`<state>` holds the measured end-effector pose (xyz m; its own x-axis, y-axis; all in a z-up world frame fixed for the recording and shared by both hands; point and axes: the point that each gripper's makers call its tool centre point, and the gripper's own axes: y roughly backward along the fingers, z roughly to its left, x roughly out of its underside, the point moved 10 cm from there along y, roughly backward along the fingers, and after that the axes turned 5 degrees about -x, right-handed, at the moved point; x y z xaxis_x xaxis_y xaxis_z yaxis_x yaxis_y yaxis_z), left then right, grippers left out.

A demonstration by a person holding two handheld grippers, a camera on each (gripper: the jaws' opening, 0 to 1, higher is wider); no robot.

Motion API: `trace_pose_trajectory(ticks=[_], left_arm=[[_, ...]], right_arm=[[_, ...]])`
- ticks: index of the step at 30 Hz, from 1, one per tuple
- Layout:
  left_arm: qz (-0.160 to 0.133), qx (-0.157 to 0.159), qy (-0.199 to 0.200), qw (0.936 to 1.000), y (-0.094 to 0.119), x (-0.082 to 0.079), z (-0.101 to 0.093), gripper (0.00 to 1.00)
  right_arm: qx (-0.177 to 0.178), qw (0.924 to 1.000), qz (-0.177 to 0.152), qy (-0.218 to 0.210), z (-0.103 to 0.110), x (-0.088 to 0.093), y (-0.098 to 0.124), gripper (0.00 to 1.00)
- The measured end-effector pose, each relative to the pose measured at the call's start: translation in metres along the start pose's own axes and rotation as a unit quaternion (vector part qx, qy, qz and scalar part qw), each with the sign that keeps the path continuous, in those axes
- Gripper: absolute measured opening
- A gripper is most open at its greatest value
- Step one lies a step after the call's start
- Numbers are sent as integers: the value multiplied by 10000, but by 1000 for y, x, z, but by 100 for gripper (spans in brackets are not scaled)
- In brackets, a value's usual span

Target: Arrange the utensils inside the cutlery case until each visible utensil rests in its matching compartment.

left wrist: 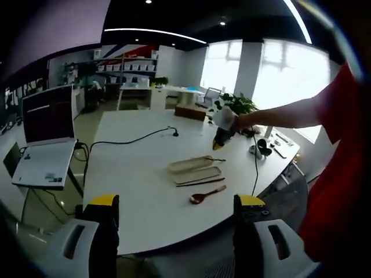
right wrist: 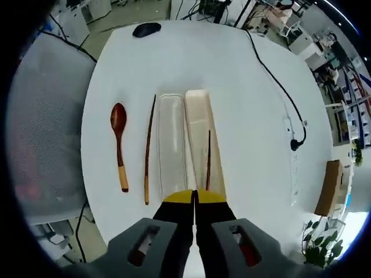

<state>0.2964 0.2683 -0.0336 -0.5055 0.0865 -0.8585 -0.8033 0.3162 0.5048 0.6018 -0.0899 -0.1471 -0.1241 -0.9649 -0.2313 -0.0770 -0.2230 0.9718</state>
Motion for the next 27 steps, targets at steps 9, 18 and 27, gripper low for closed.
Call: trace_pose_trajectory(ticks=[9,18,27], left_arm=[[109,9,-29,9999,-6,0,-1,83],[231,63,-96,9997,-14,-1,-7,83],[341,163,-141,9992,-24,-1,-10,83]], right_arm=[[176,9997,-38,-184,-21,17,4,0],[326,9986,-50,-418,-36,41,8,0],[444,9967,42,-680,-43,63,13,0]])
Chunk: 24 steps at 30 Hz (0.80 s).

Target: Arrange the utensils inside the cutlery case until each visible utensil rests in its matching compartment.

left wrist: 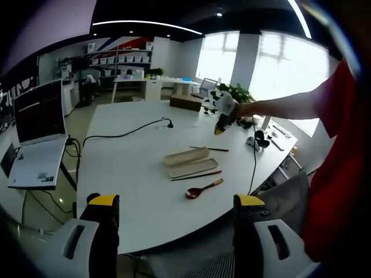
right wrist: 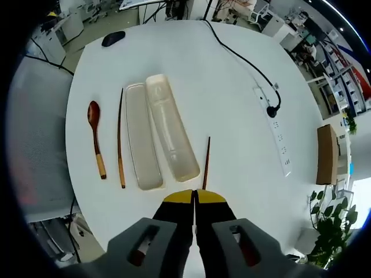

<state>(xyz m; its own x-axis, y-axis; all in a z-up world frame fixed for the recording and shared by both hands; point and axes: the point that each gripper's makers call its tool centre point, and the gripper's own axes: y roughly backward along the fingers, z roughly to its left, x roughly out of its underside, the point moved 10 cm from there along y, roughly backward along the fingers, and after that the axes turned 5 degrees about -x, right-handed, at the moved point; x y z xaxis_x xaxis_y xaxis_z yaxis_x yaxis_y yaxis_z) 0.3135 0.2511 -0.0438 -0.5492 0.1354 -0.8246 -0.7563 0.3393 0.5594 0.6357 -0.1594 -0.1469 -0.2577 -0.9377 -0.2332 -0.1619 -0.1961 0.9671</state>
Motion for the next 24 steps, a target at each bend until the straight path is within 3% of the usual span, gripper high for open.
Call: trace_pose_trajectory(ticks=[8,14,19,24], left_arm=[[108,37,-58,9999,-4,0,-1,83],[192,45,-95,9998,-8,-1,0,83],[222,88,-128,9996,-12,-2,0,83],[258,147,-172,9994,-15,-2,-1,83]], right_arm=[[41,9997,17,-235,-10,16,-4,0],[-35,9993,-43,-357,-5,20,-9,0],[-352,9967,-454,-575,17,17,-16,0],[-437,9982,-269,-324,35,18,-31,0]])
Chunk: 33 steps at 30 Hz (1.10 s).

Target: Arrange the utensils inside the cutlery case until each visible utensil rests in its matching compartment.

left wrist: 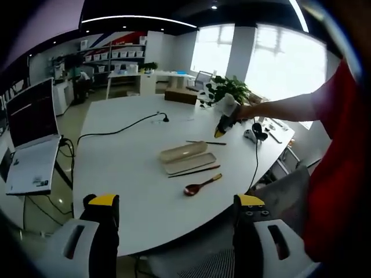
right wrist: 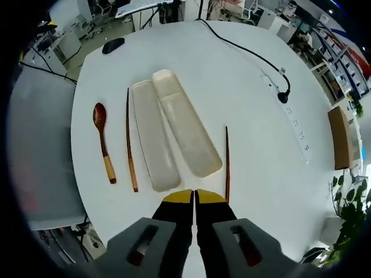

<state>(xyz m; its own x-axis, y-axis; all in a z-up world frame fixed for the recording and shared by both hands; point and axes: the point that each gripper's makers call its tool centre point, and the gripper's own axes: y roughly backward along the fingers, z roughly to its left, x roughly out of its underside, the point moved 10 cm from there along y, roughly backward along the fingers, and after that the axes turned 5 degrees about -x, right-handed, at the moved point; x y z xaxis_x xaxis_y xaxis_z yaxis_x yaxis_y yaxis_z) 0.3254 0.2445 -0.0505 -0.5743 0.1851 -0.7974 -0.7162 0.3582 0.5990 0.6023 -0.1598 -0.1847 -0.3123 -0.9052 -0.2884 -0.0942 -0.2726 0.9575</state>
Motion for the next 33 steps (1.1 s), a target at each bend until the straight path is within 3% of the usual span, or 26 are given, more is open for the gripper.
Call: trace_pose_trajectory(ticks=[3,10,21,24,33], left_arm=[[-17,29,-8,10000,0,0,-1,83],[-36,48,48,10000,2,2,-1,83],[-81,15,138,9999,4,6,1,83],[-104,17,117,9999,5,6,0,83],[-110,-58,170,9998,10,10,3,84]], right_arm=[[2,9999,-120,5,8,-4,-6,8],[-176,9997,-138,90,22,-11,-14,12],[-242,9979,-600,20,49,-23,-22,10],[-367,9978,-550,85,65,-24,-33,10],[-441,9975,-450,316,88,-30,-55,10]])
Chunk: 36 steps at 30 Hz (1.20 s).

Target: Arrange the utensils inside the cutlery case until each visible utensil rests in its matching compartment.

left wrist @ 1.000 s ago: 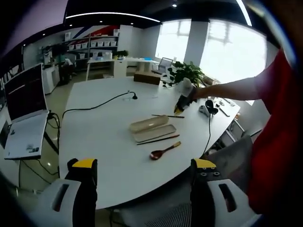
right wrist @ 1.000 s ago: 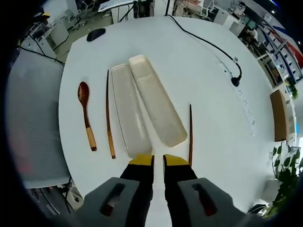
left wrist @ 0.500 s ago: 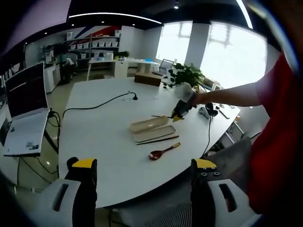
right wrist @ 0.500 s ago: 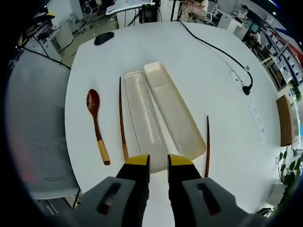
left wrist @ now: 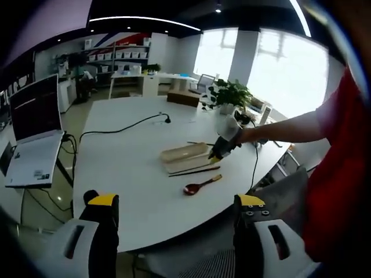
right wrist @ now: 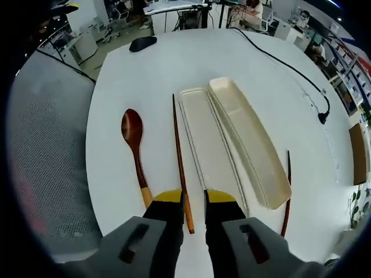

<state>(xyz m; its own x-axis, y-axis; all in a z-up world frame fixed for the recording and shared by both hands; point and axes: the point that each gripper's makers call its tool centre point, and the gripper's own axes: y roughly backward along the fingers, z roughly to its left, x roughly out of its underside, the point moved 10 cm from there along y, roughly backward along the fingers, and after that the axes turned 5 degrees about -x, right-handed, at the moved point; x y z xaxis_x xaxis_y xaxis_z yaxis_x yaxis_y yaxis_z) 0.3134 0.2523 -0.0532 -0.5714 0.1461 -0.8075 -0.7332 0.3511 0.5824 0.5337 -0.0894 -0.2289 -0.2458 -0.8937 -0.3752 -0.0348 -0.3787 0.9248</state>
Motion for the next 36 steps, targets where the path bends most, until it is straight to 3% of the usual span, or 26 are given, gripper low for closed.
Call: trace_pose_trajectory(ticks=[4,7,10,13,36], left_arm=[[-31,-25,29,10000,1,0,0,84],[-118,9,42,9999,3,-2,-1,84],[-175,-40,27,9998,5,-3,0,84],[-109,-43,-25,9999,6,-2,1,84],[-134,-166,51,9998,11,2,3,84]], right_arm=[[-35,10000,-15,-1,3,-3,-4,9],[190,9998,41,17,1,1,-12,4],[50,9999,-39,-92,6,1,-17,5],[277,9996,107,12,1,5,-24,6],[60,9985,534,-32,5,-2,-40,2]])
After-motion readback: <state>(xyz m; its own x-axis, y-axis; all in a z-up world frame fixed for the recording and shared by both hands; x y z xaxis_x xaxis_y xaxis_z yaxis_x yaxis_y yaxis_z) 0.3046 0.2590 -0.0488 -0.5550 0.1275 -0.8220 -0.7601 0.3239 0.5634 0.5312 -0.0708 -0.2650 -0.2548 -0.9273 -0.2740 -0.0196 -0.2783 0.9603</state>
